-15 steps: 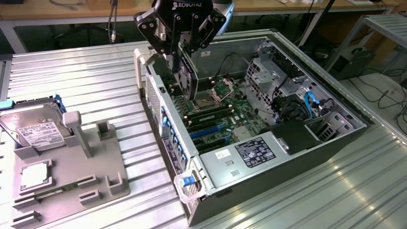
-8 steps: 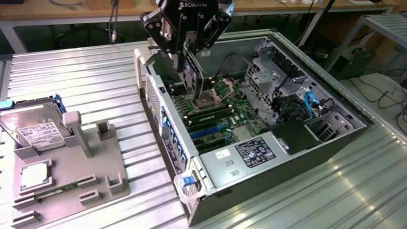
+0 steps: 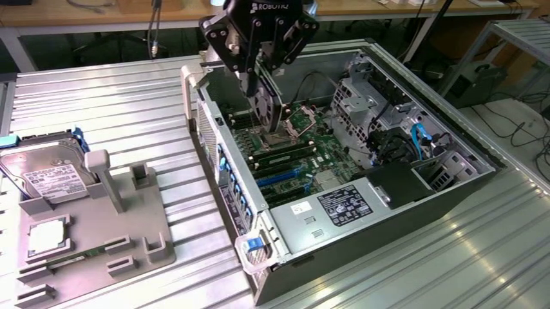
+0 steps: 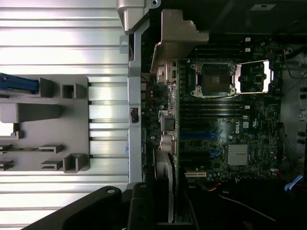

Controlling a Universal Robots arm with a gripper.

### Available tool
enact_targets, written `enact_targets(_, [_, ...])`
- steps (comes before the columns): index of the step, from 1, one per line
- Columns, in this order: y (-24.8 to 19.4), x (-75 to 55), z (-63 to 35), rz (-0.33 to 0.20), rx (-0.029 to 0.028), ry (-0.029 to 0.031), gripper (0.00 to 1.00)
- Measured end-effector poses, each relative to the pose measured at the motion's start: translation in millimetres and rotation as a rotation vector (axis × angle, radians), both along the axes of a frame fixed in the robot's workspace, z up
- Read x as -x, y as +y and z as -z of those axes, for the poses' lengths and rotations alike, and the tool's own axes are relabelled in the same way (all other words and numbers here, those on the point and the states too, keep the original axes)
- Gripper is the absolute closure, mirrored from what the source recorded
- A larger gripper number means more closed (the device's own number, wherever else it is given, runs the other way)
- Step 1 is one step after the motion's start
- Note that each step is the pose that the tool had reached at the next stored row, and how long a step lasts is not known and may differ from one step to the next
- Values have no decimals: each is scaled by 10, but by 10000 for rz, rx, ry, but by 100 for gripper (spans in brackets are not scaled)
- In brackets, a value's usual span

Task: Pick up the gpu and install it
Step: 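Pick up the gpu and move the gpu toward the slot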

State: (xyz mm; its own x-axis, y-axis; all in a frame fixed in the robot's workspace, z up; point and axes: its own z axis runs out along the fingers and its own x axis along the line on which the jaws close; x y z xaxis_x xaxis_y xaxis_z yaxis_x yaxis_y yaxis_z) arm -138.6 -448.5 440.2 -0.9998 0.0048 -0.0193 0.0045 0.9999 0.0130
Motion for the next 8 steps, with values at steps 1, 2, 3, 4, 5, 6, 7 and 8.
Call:
enact_targets(1, [0,-14,0,0,1,0,73])
enact_targets(2, [0,-23,1,1,0,0,73])
enact_targets(3, [0,-33,2,0,0,0,73])
enact_targets(4, [0,-42,2,0,0,0,73])
enact_targets(5, [0,-51,2,0,1,1,73])
enact_targets(6, [0,-62,3,0,0,0,73])
enact_targets(7, [0,-72,3,0,1,1,73])
enact_targets(8, [0,-84,4,0,1,0,73])
